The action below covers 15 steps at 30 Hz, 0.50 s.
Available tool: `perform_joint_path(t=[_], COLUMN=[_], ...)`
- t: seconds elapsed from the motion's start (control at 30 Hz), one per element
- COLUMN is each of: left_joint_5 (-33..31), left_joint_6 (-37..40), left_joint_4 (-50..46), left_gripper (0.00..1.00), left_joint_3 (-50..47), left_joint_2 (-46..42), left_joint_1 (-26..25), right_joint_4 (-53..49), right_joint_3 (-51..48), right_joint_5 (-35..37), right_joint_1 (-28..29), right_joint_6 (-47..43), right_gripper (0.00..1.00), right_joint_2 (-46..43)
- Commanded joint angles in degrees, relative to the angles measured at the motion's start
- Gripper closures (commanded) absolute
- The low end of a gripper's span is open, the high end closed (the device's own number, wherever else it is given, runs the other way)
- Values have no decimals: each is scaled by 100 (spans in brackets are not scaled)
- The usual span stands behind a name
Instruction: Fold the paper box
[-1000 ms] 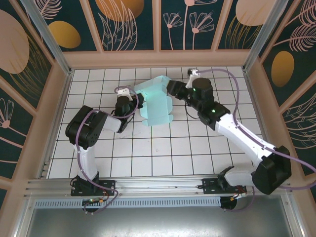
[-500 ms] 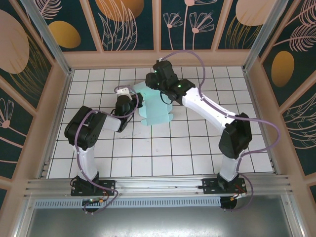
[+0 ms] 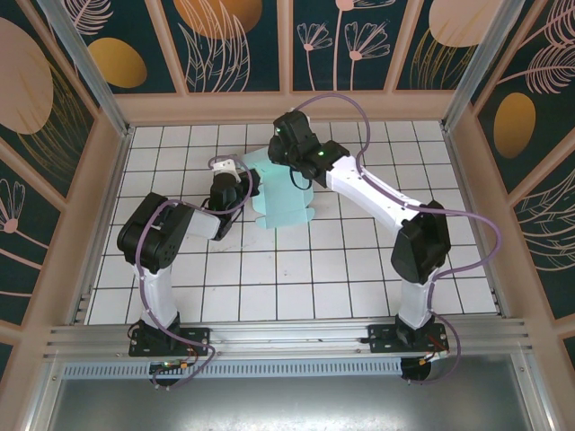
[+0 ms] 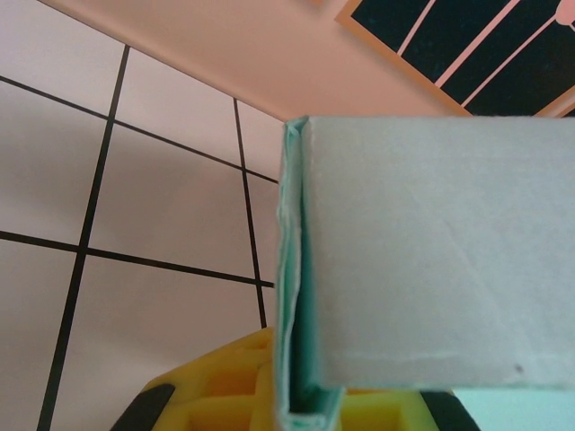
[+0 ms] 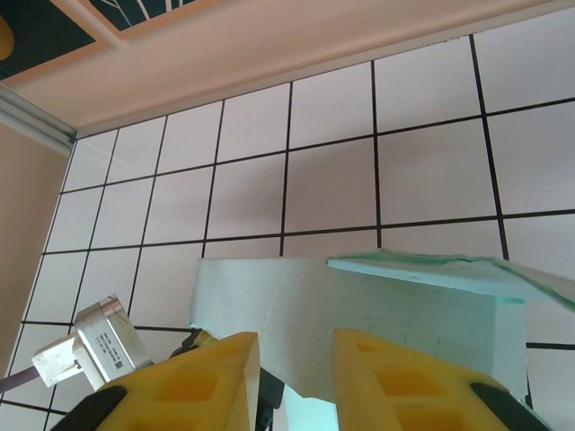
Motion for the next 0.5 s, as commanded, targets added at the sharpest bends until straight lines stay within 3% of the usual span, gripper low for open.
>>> perform_joint_path(t=[0.0,0.47], left_joint_5=[-12,3], left_joint_6=[93,128], left_joint_4=[51,56], left_gripper=[100,100], left_joint_3=[110,79], left_joint_2=[-203,-241], left_joint_1=[4,8], right_joint_4=[-156,-131], right_joint_3=[201,191], right_joint_5=[67,-153], right_joint_1=[-52,-163], right_joint_6=[232,430], right_gripper=[74,79], right_joint_2=[139,253])
